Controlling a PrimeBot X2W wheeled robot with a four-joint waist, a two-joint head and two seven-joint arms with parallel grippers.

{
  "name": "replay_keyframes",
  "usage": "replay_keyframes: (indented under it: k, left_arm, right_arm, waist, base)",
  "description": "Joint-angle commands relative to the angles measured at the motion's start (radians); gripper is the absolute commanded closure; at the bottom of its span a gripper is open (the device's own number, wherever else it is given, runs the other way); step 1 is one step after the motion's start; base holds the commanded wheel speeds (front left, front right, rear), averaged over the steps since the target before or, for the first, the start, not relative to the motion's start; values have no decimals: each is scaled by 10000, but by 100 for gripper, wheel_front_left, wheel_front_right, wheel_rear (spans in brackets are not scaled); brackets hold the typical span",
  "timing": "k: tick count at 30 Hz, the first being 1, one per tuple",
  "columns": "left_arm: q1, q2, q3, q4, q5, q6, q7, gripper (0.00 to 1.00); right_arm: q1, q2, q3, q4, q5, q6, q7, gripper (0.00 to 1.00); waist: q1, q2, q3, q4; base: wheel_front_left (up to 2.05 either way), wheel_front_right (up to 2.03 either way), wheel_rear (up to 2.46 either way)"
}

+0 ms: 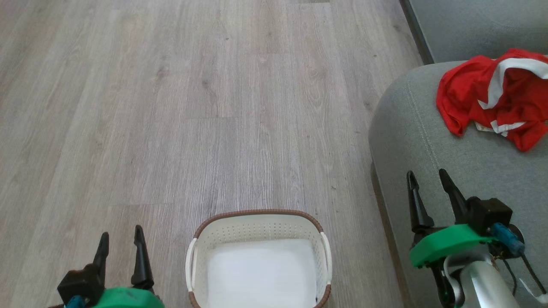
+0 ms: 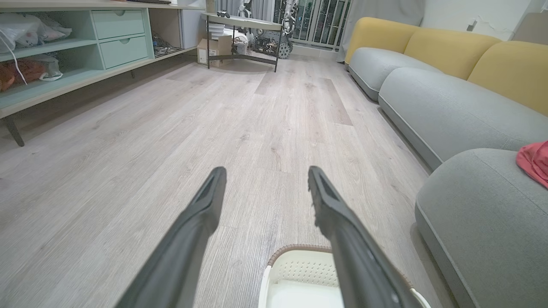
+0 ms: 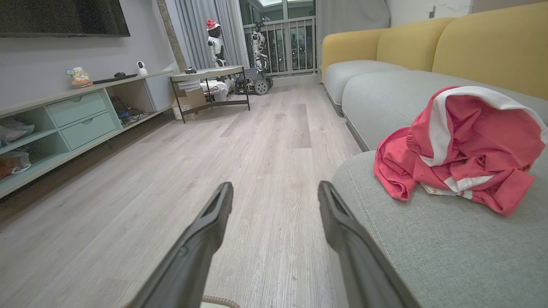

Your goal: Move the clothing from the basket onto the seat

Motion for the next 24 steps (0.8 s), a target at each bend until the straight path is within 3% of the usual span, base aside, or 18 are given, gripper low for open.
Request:
replay_keyframes:
  k: [1, 3, 4, 9, 24]
  left_arm:
    - [-343, -28, 372, -286, 88, -18, -126, 0]
    - [-344, -69, 413, -265, 136, -50, -126, 0]
    - [0, -61, 46, 21, 82, -29, 0, 100]
    - [131, -145, 22, 733, 12, -40, 53, 100]
    - [-199, -179, 272, 769, -1585, -355, 489, 100]
  right_arm:
    - [-166, 23, 225, -273, 60, -2, -91, 0]
    - [-169, 24, 214, -250, 62, -2, -91, 0]
    - [0, 0, -2, 46, 0, 0, 0, 100]
    - [301, 6, 7, 741, 71, 2, 64, 100]
    - [269, 8, -130, 541, 1784, 1, 498, 100]
  waist:
    - [0, -1, 3, 0]
    - [0, -1, 13, -2]
    - [0, -1, 14, -2]
    - [0, -1, 19, -2]
    - [0, -1, 64, -4]
  base:
    - [0, 0, 0]
    - [0, 0, 0]
    - [0, 0, 0]
    - [0, 0, 0]
    - [0, 0, 0]
